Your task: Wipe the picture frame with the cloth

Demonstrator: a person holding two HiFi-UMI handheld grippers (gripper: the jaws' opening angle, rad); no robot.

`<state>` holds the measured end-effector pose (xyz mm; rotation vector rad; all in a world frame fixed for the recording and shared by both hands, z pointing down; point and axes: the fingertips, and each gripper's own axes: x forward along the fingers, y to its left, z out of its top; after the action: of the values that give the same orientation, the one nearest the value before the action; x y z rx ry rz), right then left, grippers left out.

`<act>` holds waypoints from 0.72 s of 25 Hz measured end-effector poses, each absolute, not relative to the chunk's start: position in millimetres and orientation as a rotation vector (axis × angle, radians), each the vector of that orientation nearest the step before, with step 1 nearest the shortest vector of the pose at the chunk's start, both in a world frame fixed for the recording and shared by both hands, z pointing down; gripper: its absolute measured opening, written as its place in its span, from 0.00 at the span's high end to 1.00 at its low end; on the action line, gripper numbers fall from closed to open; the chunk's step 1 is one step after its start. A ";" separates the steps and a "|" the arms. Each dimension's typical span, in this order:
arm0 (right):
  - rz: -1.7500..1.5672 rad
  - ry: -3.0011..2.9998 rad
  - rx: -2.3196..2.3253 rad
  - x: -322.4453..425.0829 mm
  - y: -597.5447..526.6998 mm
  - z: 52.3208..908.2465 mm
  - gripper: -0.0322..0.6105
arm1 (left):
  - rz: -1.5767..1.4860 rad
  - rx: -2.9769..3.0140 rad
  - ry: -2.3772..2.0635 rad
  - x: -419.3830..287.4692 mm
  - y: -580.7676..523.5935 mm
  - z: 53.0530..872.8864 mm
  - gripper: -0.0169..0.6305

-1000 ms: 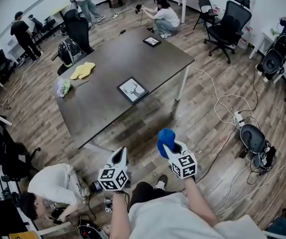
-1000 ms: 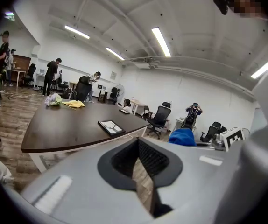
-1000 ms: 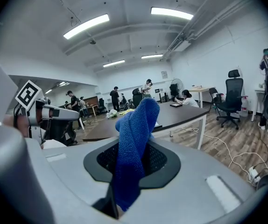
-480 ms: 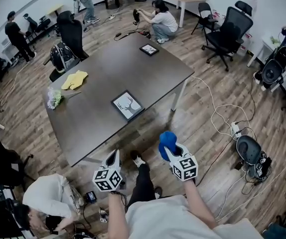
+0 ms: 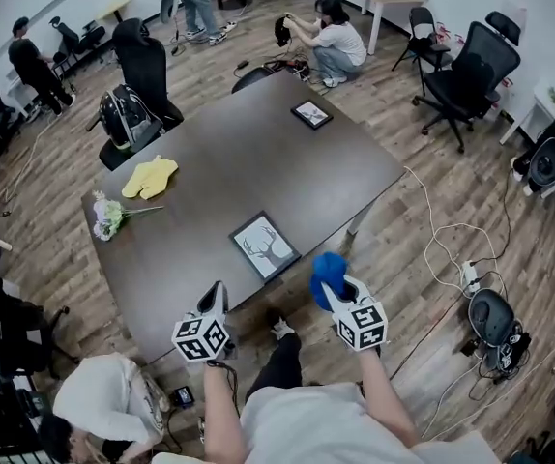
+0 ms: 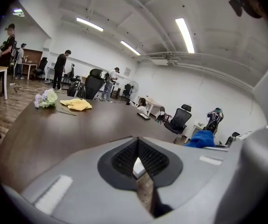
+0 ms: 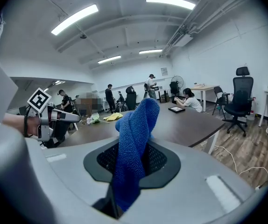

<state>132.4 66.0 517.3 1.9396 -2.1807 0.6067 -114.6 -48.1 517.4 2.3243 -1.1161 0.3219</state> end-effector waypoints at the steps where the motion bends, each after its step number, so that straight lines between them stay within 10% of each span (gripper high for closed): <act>1: 0.617 -2.184 1.928 132.1 50.4 518.4 0.82 | 0.332 2.316 -1.117 -114.4 -64.1 519.0 0.89; 18: 0.608 -2.188 1.729 119.6 -133.7 535.2 0.82 | 0.430 2.277 -0.968 -79.8 -208.4 573.6 0.89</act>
<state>119.6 -133.7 535.2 1.7292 -2.1884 0.6078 -79.8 -208.4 573.6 2.2766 -0.9677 0.4299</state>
